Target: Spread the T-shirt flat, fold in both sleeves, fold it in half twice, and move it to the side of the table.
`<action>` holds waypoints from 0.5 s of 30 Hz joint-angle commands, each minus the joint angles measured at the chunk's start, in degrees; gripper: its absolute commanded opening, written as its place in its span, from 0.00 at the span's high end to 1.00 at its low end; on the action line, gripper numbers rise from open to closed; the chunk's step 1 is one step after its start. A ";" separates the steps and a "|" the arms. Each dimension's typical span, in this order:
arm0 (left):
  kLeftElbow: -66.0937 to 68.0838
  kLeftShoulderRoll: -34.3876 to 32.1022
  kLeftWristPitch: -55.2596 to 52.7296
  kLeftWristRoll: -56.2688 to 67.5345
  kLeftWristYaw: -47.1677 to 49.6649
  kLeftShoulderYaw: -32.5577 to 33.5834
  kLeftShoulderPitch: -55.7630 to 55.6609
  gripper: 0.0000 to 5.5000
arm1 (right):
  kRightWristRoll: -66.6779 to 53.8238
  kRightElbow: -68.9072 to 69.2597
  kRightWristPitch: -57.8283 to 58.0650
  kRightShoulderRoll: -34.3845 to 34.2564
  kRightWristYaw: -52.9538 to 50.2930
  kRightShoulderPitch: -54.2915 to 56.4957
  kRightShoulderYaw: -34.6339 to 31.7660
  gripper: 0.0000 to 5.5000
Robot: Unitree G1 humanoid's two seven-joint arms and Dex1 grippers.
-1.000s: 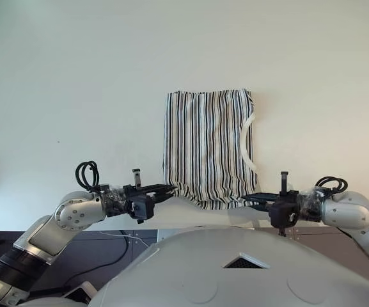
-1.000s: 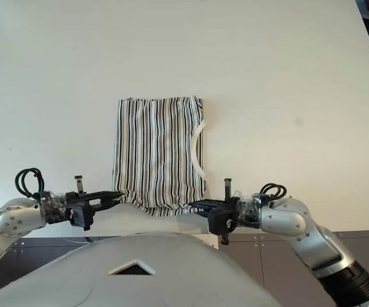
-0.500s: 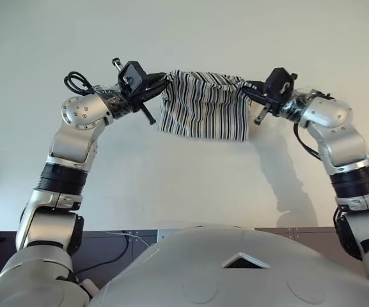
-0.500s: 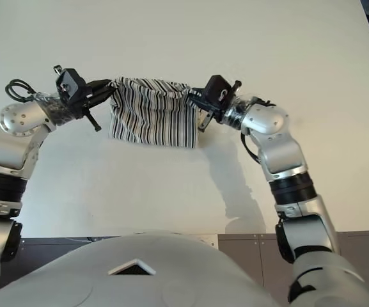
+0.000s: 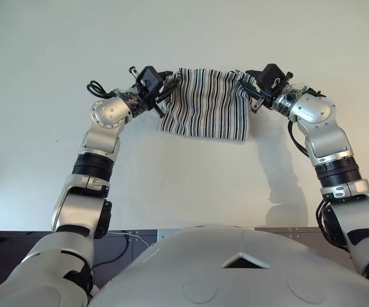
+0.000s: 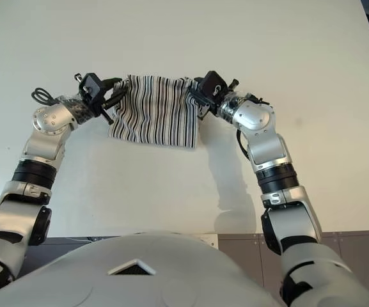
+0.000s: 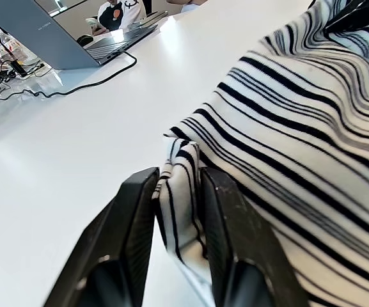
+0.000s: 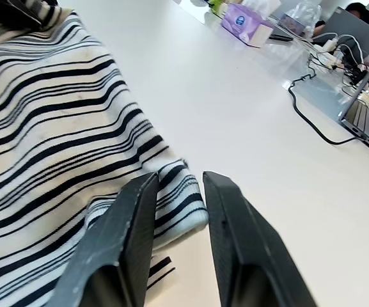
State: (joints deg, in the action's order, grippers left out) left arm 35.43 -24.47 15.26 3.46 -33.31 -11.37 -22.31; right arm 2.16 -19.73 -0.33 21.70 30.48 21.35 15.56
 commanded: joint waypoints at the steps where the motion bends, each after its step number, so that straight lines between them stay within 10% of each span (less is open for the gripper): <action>1: 11.30 0.69 2.72 -5.88 5.79 0.19 -5.13 0.78 | 5.53 -9.93 -0.65 -2.63 -4.56 3.85 1.73 0.67; 11: 12.37 3.63 -2.13 -3.92 28.45 12.39 -1.02 0.78 | -0.49 23.01 14.63 -12.99 -5.81 -2.33 4.44 0.66; 15: 6.53 10.73 -7.39 0.82 37.45 18.27 -1.11 0.78 | 2.66 11.57 21.07 -16.21 -9.18 -4.69 7.82 0.66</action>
State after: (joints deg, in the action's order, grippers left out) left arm 45.20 -17.30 10.76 2.38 0.52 4.87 -23.33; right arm 2.57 -0.94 17.14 6.54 25.18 17.13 23.95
